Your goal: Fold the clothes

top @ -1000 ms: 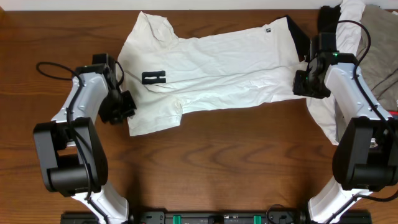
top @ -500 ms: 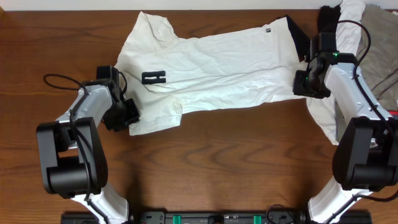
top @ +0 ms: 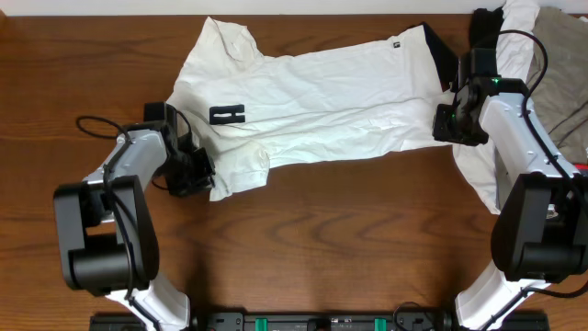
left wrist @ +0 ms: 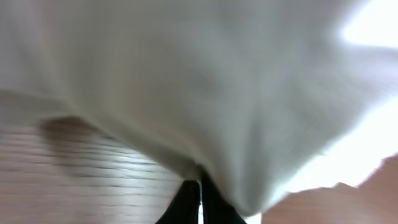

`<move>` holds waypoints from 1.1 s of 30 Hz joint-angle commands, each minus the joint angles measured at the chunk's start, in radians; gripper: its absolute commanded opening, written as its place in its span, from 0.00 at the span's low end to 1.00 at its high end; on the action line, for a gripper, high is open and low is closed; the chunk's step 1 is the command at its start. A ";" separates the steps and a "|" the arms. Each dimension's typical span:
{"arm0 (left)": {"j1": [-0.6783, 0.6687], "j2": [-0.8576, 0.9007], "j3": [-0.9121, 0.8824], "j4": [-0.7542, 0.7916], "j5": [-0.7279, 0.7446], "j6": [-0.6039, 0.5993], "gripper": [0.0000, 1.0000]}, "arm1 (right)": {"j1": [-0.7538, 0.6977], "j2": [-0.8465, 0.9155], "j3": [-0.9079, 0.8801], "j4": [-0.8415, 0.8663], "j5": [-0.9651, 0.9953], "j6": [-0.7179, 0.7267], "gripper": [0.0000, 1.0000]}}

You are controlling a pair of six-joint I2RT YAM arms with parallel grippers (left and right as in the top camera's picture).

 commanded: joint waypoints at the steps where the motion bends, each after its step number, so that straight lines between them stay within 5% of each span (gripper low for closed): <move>1: 0.001 -0.113 0.029 0.016 0.119 0.047 0.06 | 0.008 0.009 -0.006 -0.001 -0.004 0.003 0.39; 10: 0.001 -0.291 0.032 0.386 0.092 -0.029 0.06 | 0.008 0.009 -0.006 0.001 -0.004 0.003 0.38; 23: -0.002 -0.071 0.032 0.884 0.018 -0.245 0.06 | 0.008 0.009 -0.006 -0.002 -0.004 0.003 0.38; 33: -0.016 0.020 0.032 0.993 0.013 -0.295 0.06 | 0.008 0.009 -0.006 0.010 -0.004 0.003 0.38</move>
